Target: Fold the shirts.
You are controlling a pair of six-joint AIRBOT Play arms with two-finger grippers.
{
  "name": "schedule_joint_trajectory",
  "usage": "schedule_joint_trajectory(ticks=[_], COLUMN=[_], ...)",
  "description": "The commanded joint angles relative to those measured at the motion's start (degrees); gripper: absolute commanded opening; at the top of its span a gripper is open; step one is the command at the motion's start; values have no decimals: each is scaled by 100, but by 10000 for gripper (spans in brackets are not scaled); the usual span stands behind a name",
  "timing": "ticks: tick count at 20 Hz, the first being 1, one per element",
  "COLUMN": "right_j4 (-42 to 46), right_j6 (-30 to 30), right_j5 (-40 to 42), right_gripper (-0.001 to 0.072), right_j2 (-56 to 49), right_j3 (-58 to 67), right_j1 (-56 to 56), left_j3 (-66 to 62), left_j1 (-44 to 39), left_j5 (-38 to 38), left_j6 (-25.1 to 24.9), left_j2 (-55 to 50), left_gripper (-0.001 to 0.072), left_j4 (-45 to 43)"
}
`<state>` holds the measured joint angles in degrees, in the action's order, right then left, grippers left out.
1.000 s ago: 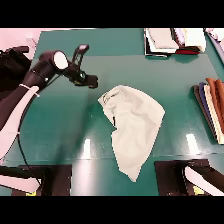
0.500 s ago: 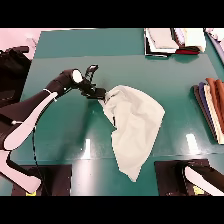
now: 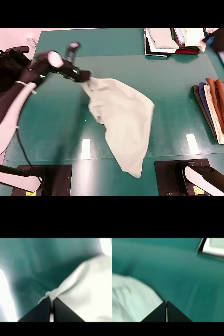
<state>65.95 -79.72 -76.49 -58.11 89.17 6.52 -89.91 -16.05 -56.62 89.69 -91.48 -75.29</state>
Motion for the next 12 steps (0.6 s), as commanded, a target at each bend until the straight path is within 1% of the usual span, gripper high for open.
schedule_joint_trajectory(ticks=[1, 2, 3, 5, 7, 10, 12], right_j4=[-44, -173, -422, -1182, -1869, -2695, -2780], right_j6=[0, 0, 0, 39, 332, 684, 695], right_j5=[2, 269, 507, 929, 1368, 2039, 2345], right_gripper=[76, 315, 469, 477, 477, 476, 476], right_j2=[0, -11, -74, -417, -901, -1609, -2079], right_j3=[-1825, -2503, -3082, -4002, -4481, -4577, -4356], right_j1=[-2, -2, -2, -116, -494, -1397, -1908], left_j3=[-111, -109, -109, -63, -39, -39, -39], left_j1=[680, 791, 863, 901, 901, 901, 901], left_j5=[-258, -369, -514, -664, -693, -693, -706], left_j6=[-17, -20, -22, -96, -146, -146, -149], left_j2=[592, 649, 651, 636, 623, 614, 614], left_gripper=[25, 25, 25, 25, 25, 25, 25], left_j4=[-483, -498, -509, -531, -518, -516, -516])
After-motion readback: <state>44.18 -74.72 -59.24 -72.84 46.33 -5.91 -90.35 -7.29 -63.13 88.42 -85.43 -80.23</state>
